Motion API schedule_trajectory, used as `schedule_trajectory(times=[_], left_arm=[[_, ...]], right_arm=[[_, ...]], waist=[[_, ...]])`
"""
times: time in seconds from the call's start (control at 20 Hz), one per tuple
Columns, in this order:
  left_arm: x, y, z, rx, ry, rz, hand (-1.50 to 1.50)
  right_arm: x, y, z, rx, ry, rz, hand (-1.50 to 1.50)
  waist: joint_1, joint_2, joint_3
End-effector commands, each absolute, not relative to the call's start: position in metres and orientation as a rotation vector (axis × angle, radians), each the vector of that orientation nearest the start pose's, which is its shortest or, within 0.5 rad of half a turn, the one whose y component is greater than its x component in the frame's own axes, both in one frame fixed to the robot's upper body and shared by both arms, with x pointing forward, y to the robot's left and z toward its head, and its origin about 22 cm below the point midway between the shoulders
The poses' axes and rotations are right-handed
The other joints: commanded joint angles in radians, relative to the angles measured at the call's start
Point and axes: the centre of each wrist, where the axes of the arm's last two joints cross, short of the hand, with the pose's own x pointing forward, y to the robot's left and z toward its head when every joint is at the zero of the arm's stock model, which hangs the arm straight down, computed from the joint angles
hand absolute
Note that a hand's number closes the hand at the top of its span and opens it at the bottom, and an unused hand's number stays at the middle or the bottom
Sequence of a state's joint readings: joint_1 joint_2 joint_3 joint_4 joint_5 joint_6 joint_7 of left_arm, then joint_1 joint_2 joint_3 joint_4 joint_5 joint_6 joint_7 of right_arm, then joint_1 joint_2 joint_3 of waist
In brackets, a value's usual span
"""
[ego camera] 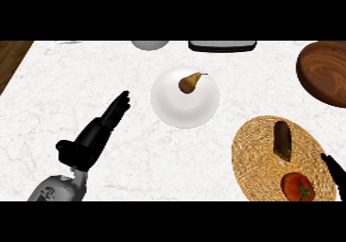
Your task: Pick the tomato from the placemat and place it in the bowl
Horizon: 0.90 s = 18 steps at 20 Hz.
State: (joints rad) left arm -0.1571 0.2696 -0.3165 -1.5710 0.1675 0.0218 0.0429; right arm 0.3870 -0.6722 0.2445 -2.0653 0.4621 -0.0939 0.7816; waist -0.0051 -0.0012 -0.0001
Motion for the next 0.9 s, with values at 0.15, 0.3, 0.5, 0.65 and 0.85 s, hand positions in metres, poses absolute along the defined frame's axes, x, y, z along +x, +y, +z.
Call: schedule_trajectory(times=[0.15,0.3,0.5,0.65,0.85], left_arm=[[0.263,0.181,0.037,-0.159,-1.588,-0.374,0.00],[0.265,0.193,0.030,-0.138,-1.600,-0.363,0.00],[0.251,0.216,0.043,-0.151,-1.588,-0.385,0.00],[0.264,0.201,0.032,-0.178,-1.575,-0.364,0.00],[0.260,0.200,0.033,-0.151,-1.589,-0.374,0.00]], right_arm=[[0.151,-0.293,0.055,-0.885,-0.812,0.589,-1.50],[0.136,-0.279,0.033,-0.855,-0.777,0.599,-1.50],[0.163,-0.305,0.047,-0.836,-0.780,0.601,-1.50],[0.162,-0.284,0.022,-0.842,-0.787,0.610,-1.50],[0.163,-0.311,0.017,-0.828,-0.798,0.601,-1.50]], waist=[[0.001,0.000,0.000],[0.000,0.000,0.000],[0.006,0.000,0.000],[0.004,0.001,0.000],[0.003,0.001,0.000]])
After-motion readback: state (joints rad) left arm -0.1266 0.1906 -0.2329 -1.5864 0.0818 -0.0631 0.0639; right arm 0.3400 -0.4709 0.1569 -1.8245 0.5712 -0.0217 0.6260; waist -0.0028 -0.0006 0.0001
